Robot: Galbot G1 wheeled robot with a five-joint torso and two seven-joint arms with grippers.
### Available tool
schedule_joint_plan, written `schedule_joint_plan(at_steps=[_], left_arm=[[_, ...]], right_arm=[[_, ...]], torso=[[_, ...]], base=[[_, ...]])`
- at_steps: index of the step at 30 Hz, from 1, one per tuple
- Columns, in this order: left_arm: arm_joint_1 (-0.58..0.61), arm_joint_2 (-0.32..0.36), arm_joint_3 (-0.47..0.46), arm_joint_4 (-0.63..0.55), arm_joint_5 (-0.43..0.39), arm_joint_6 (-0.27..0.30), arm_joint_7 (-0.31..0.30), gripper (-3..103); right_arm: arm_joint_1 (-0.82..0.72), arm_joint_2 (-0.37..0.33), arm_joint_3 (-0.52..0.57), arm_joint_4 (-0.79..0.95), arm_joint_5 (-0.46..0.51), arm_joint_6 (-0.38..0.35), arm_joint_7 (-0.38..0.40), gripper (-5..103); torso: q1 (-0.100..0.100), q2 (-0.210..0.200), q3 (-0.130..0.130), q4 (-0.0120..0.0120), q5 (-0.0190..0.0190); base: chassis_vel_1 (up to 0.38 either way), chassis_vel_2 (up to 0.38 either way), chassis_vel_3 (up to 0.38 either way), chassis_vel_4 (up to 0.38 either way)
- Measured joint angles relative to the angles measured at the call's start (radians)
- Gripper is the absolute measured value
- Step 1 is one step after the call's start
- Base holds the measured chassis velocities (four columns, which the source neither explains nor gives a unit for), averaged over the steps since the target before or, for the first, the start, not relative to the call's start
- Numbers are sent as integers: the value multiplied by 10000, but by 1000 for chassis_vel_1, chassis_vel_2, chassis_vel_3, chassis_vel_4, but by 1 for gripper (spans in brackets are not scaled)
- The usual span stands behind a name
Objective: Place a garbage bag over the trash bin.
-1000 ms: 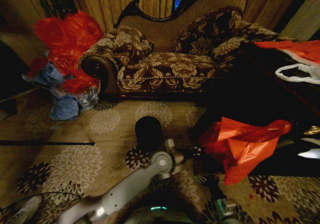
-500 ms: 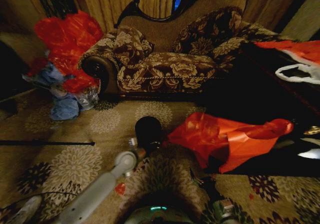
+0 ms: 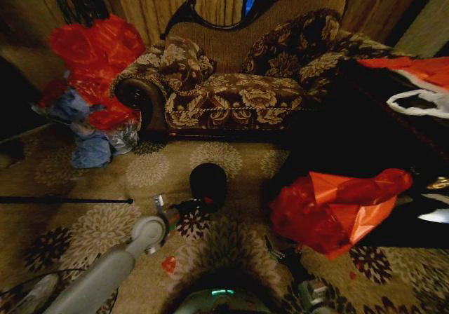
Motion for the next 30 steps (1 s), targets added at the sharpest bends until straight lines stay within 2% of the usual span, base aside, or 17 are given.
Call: schedule_joint_plan(at_steps=[2, 4, 6, 8, 10, 11, 14, 15, 16, 18, 19, 20, 21, 23, 26, 29, 30], left_arm=[[-245, -383, 450, 61, -128, 115, 12, 14], [-280, -459, 532, 93, -134, 136, 20, 14], [-557, -1136, 1093, 609, -135, 473, 425, 30], [-662, -1352, 1266, 854, -127, 531, 600, 30], [-1003, -1982, 1751, 1708, -115, 642, 1041, 41], [-1003, -1982, 1751, 1708, -115, 642, 1041, 41], [-1678, -3016, 2481, 3320, -92, 738, 2078, 57], [-1678, -3016, 2481, 3320, -92, 738, 2078, 57], [-1964, -3504, 2707, 3998, 10, 828, 2525, 63], [-2258, -4045, 2925, 4745, 129, 905, 2822, 69], [-2258, -4045, 2925, 4745, 129, 905, 2822, 69], [-2453, -4403, 3079, 5275, 174, 936, 2999, 74], [-2732, -4906, 3390, 6172, 221, 939, 3328, 90], [-2826, -5047, 3484, 6459, 235, 941, 3458, 90], [-3176, -5594, 3718, 7413, 259, 973, 3817, 100], [-3387, -5943, 3803, 7893, 277, 960, 3993, 101], [-3547, -6159, 3872, 8156, 305, 892, 4096, 97]], right_arm=[[-70, 46, 46, 30, -11, 8, 17, 100], [-83, 54, 52, 30, -22, 14, 17, 100], [-154, 106, 86, 30, -129, 59, 24, 100], [-178, 123, 91, 31, -164, 81, 25, 100], [-258, 140, 105, 48, -213, 91, 52, 100], [-258, 140, 105, 48, -213, 91, 52, 100], [-294, 186, 81, 54, -372, 93, 73, 100], [-294, 186, 81, 54, -372, 93, 73, 100], [-262, 271, 34, 48, -450, 73, 113, 100], [-196, 406, -2, 14, -571, 52, 145, 100], [-196, 406, -2, 14, -571, 52, 145, 100], [-161, 517, -25, -24, -661, 37, 153, 100], [-137, 639, -41, -113, -760, 17, 174, 100], [-136, 650, -37, -137, -777, 17, 177, 100], [-155, 644, 7, -160, -785, 5, 209, 100], [-178, 638, 22, -161, -793, -3, 227, 100], [-192, 638, 25, -161, -799, -9, 238, 100]], torso=[[0, 0, 0, 1, 1], [0, 0, 0, 1, 1], [0, 0, 0, 3, 4], [0, 0, 0, 4, 2], [0, 0, 0, 1, -2], [0, 0, 0, 1, -2], [0, 0, 1, 2, 0], [0, 0, 1, 2, 0], [0, 0, 1, 1, 0], [0, -1, 1, 2, 2], [0, -1, 1, 2, 2], [0, 0, 1, 1, 2], [0, 0, 1, 3, 2], [0, 0, 1, 2, 2], [0, 0, 1, 3, 1], [0, 0, 1, 2, 0], [0, 0, 1, 3, 1]], base=[[0, 0, 0, 0], [0, 0, 0, 0], [0, 0, 0, 0], [0, 0, 0, 0], [0, 0, 0, 0], [0, 0, 0, 0], [0, 0, 0, 0], [0, 0, 0, 0], [0, 0, 0, 0], [0, 0, 0, 0], [0, 0, 0, 0], [0, 0, 0, 0], [0, 0, 0, 0], [0, 0, 0, 0], [0, 0, 0, 0], [0, 0, 0, 0], [0, 0, 0, 0]])
